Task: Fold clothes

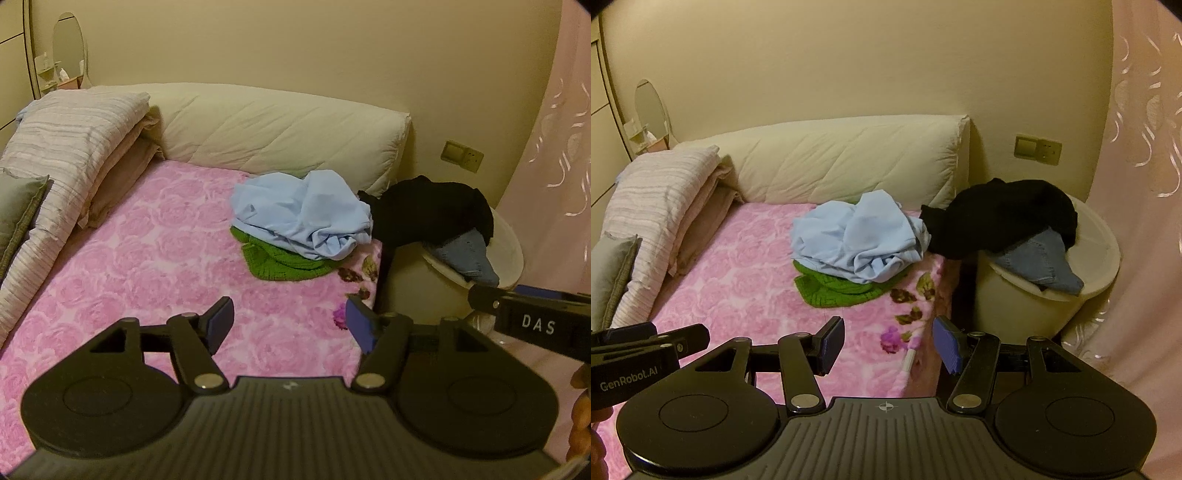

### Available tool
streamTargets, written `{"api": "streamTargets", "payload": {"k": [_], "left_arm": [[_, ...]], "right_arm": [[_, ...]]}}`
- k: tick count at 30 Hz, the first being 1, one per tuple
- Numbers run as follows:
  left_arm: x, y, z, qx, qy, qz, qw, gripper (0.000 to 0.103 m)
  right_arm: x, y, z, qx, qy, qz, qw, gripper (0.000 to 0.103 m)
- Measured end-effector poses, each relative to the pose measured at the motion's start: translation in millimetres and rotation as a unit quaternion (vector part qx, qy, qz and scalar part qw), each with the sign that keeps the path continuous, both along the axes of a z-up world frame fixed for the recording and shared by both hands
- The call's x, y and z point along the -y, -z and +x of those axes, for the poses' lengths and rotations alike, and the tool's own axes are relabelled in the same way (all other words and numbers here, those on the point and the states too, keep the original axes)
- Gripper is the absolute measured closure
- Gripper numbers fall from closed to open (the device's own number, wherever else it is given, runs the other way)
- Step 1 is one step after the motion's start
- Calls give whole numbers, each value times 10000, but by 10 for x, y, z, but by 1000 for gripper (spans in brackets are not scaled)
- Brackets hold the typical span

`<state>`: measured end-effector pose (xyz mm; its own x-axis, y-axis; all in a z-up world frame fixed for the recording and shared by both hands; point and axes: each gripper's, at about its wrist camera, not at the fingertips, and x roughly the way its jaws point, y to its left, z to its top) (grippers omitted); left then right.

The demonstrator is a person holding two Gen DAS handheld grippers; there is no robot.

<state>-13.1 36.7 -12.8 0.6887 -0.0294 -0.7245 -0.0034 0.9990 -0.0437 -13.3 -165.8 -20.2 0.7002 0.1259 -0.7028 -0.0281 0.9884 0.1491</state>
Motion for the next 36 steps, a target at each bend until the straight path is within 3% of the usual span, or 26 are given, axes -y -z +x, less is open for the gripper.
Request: {"api": "streamTargets", "payload": {"k": [36], "left_arm": [[-152, 97, 137, -109, -29, -168, 9998, 37]], "right_arm": [[-174, 25, 108, -64, -12, -222, 9997, 46]]}}
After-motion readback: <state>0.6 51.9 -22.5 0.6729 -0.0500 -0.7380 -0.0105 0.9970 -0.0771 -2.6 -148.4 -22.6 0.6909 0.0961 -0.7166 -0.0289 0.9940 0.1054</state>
